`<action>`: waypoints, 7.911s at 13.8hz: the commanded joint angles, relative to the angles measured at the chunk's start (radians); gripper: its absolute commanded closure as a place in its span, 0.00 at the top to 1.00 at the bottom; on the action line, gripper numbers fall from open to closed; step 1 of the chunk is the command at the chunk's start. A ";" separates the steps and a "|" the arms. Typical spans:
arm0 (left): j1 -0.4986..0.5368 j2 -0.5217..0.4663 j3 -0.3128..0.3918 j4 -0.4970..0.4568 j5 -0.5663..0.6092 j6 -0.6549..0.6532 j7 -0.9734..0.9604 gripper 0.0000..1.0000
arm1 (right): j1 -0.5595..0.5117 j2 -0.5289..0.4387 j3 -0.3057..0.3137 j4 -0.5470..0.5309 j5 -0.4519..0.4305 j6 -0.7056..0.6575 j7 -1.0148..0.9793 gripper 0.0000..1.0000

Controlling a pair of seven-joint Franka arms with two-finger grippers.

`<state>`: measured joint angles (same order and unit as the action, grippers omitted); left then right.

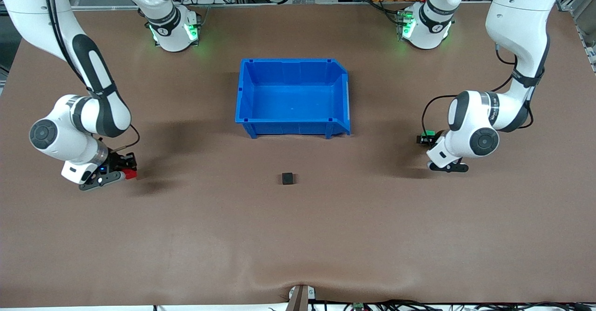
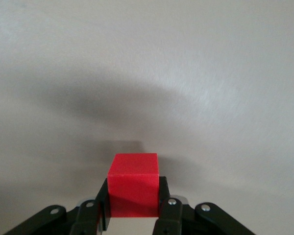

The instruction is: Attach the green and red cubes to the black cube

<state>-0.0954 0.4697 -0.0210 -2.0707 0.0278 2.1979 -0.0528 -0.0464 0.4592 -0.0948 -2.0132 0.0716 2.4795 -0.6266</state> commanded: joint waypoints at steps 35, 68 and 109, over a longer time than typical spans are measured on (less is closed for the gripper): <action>-0.044 0.006 -0.060 0.253 -0.270 -0.109 -0.755 0.00 | 0.342 0.251 0.061 0.663 0.037 -0.398 -1.005 0.00; -0.317 0.366 -0.063 0.613 -0.549 0.122 -1.463 0.00 | 0.695 0.524 0.053 0.835 -0.075 -0.297 -0.386 1.00; -0.503 0.466 -0.062 0.672 -0.499 0.312 -1.829 0.00 | 0.060 -0.203 0.055 0.468 0.059 -0.763 0.167 1.00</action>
<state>-0.5882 0.9134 -0.0899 -1.4163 -0.4967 2.5275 -1.8824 0.0182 0.3126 -0.0509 -1.4990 0.1361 1.7063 -0.5534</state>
